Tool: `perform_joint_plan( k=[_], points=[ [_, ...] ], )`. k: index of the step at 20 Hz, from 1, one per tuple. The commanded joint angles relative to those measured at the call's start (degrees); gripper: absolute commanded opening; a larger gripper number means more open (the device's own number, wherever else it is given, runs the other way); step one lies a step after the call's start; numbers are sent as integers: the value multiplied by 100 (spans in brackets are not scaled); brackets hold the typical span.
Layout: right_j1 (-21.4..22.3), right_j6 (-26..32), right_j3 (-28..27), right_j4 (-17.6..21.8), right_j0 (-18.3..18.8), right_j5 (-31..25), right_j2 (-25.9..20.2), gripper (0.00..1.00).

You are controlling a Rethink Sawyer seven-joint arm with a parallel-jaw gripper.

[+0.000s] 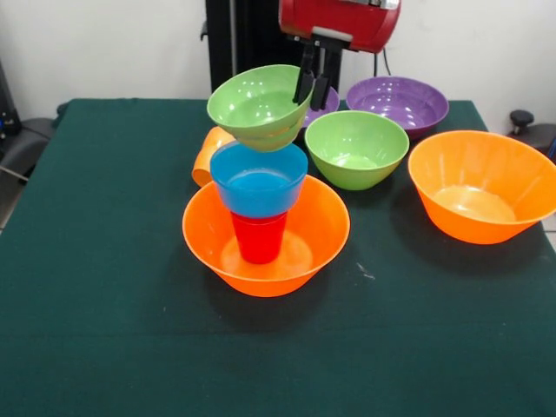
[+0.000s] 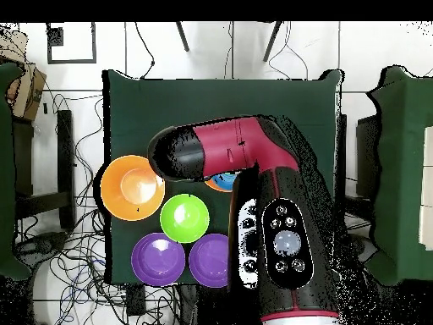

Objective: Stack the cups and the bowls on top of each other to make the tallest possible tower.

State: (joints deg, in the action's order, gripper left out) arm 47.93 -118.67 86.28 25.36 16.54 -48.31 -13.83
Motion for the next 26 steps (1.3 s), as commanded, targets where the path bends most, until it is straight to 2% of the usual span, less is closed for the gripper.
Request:
perform_joint_plan(
  k=[1,11,26],
  points=[
    [-80,153,-310,130,-71,-609,34,0],
    [226,389,-77,79,-9,-680,78,0],
    [-139,259,-483,126,-154,-604,105,0]
  ],
)
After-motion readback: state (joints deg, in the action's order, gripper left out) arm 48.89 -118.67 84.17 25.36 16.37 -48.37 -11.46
